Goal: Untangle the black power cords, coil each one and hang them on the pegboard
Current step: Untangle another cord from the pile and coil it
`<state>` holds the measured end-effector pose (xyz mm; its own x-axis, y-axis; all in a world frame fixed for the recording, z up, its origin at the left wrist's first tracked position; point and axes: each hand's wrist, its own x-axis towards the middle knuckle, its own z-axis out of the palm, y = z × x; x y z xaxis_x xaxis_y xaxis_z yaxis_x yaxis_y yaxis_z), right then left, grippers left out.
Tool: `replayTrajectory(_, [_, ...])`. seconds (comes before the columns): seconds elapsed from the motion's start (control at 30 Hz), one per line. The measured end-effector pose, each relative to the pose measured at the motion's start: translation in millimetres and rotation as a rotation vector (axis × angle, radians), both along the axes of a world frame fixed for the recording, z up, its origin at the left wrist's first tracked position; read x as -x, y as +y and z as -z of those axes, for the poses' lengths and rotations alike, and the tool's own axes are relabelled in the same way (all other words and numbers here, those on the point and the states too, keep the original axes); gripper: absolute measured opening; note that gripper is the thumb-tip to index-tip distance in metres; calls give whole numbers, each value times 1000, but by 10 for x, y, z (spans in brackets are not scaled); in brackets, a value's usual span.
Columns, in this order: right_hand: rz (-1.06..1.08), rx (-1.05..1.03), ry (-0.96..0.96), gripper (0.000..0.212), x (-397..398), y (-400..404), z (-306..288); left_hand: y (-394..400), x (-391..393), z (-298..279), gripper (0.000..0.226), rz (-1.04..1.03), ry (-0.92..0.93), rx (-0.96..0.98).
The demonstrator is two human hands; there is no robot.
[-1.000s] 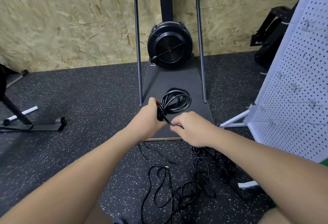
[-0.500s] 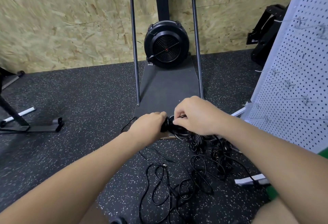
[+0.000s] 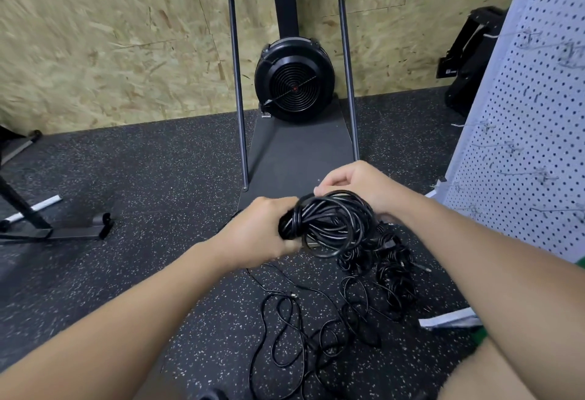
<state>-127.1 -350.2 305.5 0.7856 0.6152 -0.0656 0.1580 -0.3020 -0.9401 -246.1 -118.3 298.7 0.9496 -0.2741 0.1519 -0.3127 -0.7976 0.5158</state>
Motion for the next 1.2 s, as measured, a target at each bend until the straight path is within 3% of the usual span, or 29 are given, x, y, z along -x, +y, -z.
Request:
replayTrajectory(0.13, [-23, -12, 141, 8, -81, -14, 212, -8, -6, -4, 26, -49, -1, 107])
replayTrajectory(0.27, [-85, -62, 334, 32, -201, -100, 365, -36, -19, -73, 16, -85, -19, 202])
replayTrajectory(0.4, [-87, -21, 329, 28, -122, -69, 387, 48, -149, -31, 17, -260, -75, 196])
replayTrajectory(0.53, [-83, 60, 185, 27, 19, 47, 272, 148, -245, 47, 42, -393, -71, 210])
replayTrajectory(0.63, [-134, 251, -43, 23, 190, 97, 97, 234, -308, 137, 37, -433, -39, 138])
replayTrajectory(0.8, [-278, 457, -556, 39, 578, 260, -96, 309, -359, 257, 28, -520, 69, -87])
replayTrajectory(0.9, [-277, 495, -753, 33, 654, 322, -235, 222, -342, 288, 31, -487, 79, -274])
replayTrajectory(1.0, [-191, 456, -822, 21, 516, 254, -365, 108, -254, 267, 40, -365, 34, -421])
replayTrajectory(1.2, [-132, 196, -477, 17, 59, 22, -217, 15, -38, 127, 43, 86, -16, -396])
